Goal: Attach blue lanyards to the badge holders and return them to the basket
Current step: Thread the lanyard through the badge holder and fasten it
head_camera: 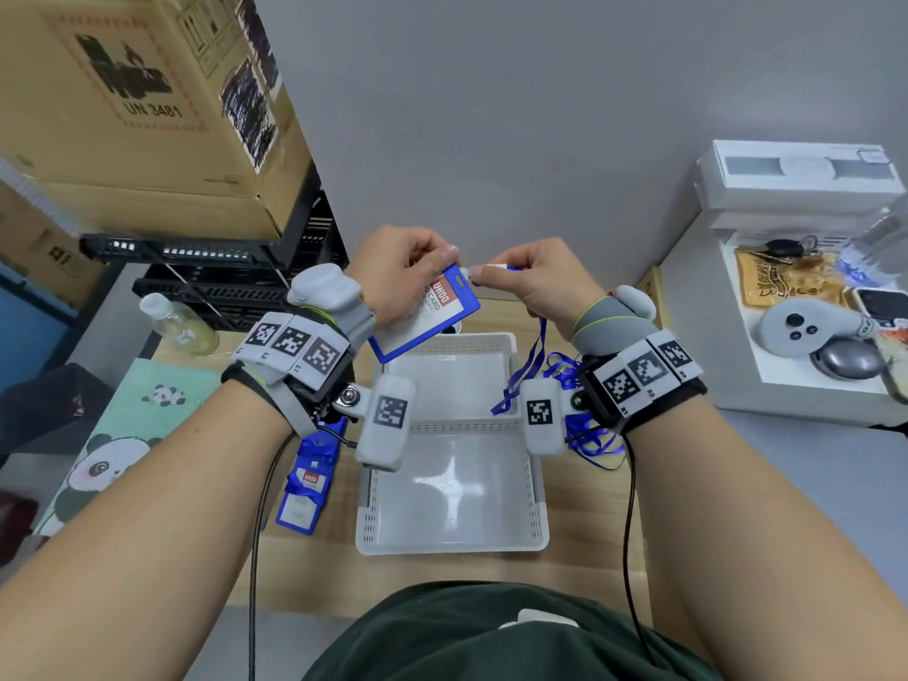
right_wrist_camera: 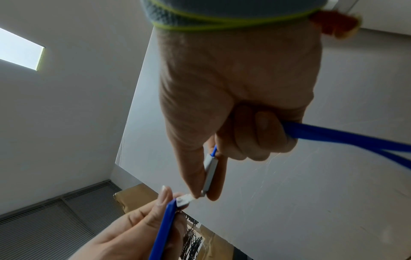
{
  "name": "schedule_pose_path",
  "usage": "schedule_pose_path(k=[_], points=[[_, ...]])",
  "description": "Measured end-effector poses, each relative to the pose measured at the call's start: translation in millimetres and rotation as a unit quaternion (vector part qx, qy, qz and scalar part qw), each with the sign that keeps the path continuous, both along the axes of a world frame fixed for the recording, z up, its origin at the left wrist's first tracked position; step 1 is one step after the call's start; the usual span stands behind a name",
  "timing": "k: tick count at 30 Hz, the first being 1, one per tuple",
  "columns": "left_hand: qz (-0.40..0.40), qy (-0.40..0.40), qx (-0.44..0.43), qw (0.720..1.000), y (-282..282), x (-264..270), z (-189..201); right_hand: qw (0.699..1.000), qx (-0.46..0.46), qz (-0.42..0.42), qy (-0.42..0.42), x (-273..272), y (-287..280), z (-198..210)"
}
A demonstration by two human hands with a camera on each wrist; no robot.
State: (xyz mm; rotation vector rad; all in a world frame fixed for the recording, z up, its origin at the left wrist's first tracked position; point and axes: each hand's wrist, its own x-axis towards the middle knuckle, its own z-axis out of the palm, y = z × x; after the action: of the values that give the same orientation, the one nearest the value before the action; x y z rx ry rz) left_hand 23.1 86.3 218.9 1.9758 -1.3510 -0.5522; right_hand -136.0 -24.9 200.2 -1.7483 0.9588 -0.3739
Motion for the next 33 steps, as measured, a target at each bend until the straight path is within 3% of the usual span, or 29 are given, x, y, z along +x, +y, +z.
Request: schedule_pose_path(k=[14,21,29,33], points=[[-0.037,0.004,-0.017,0.999,2.9,5.7,2.5,0.996,0.047,0.070,-0.007,0.6,6.3,7.2],[-0.019,0.002,-0.027,0.999,3.3,8.2,1.0,0.986,0.112,0.102,-0.064,1.6,11.9,10.8],[-0.004,-0.036,-0.024,0.999,0.5,13.1,-1.4,0.992,0.028,0.121,-0.007,13.6,18.9,15.5],[-0.004,-0.049,-0.017,0.999,0.8,18.0,-2.4,0.992,0.028,0.120,0.003,15.1,14.8,14.2]])
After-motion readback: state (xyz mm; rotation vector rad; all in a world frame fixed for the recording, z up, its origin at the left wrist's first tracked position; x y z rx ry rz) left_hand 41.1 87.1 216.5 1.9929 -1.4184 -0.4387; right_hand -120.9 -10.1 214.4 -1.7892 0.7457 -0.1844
